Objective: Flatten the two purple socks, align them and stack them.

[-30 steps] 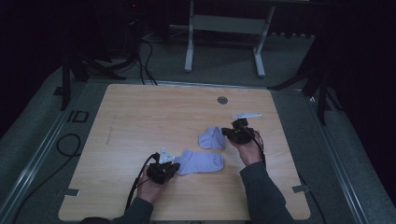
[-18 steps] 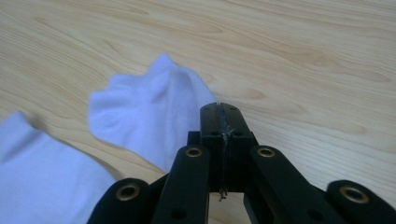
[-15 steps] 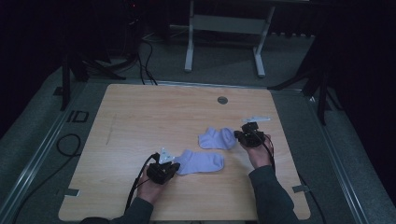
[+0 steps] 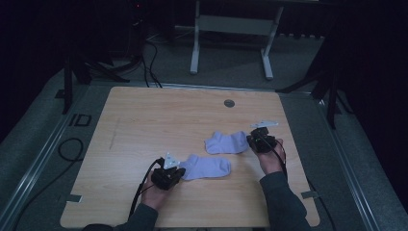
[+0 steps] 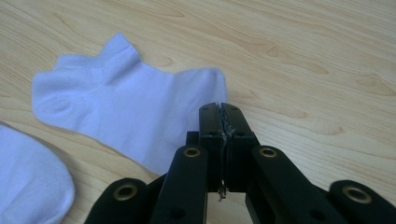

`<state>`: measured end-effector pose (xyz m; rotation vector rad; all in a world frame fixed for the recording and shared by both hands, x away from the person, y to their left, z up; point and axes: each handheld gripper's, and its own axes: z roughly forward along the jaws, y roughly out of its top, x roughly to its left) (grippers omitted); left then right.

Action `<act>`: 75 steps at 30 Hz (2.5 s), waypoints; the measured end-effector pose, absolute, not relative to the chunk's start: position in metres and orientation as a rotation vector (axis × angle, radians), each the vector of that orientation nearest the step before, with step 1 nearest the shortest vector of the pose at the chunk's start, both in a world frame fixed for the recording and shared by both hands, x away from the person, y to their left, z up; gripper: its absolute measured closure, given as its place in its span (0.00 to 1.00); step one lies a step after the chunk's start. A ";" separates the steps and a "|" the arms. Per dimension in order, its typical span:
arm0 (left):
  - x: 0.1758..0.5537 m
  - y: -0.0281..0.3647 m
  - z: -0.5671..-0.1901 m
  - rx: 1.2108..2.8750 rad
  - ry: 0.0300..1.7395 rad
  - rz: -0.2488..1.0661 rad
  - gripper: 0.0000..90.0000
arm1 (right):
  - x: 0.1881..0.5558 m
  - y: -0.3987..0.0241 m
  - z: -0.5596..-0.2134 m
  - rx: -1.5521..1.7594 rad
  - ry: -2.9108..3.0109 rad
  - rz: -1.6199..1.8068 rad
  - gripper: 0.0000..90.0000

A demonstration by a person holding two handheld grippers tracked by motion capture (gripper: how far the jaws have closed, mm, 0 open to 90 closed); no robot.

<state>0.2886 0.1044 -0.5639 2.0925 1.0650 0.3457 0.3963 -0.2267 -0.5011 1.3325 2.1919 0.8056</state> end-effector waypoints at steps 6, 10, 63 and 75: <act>0.289 0.104 -0.564 2.091 1.066 0.345 0.99 | 0.395 -0.230 -0.498 1.319 2.175 0.796 0.88; 0.289 0.104 -0.564 2.091 1.066 0.345 0.99 | 0.394 -0.226 -0.496 1.294 2.182 0.837 0.80; 0.288 0.104 -0.564 2.086 1.066 0.345 0.99 | 0.430 -0.128 -0.545 1.121 2.544 0.800 0.61; 0.288 0.104 -0.564 2.086 1.067 0.345 0.99 | 0.435 -0.133 -0.544 1.224 2.533 0.860 0.93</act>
